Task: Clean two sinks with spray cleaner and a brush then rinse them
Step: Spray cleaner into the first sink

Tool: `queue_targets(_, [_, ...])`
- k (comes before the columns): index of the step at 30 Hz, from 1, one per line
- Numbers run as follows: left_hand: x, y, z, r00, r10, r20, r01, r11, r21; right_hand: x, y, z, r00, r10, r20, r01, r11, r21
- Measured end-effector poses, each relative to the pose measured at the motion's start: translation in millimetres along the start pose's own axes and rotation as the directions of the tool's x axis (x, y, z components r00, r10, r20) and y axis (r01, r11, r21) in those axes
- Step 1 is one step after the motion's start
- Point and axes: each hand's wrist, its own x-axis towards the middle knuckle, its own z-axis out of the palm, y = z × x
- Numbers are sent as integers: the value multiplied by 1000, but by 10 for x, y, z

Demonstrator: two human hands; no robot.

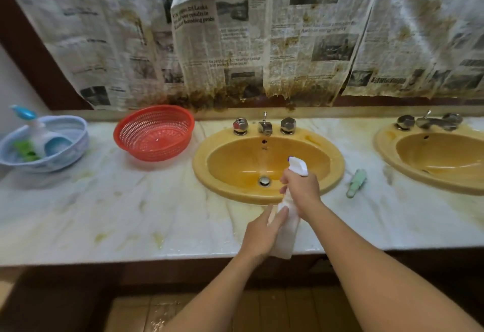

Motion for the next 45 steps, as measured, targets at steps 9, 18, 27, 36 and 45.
queue_targets(9, [-199, 17, -149, 978, -112, 178, 160, 945, -286, -223, -145, 52, 995, 84, 47, -84, 996, -22])
queue_targets(18, [-323, 27, -230, 999, -23, -40, 10, 958, -286, -347, -212, 157, 997, 8, 82, -7, 1000, -12])
queue_targets(27, [-433, -113, -401, 993, -86, -84, 58, 956, -287, -405, -137, 353, 936, -4, 351, 35, 996, -83])
queue_targets(36, [-467, -111, -404, 987, -64, -148, 22, 962, -270, -530, -167, 376, 937, -63, 344, 103, 990, -100])
queue_targets(45, [-480, -68, -468, 977, -33, -212, -30, 957, -289, -632, -267, 434, 949, -137, 285, 165, 983, -78])
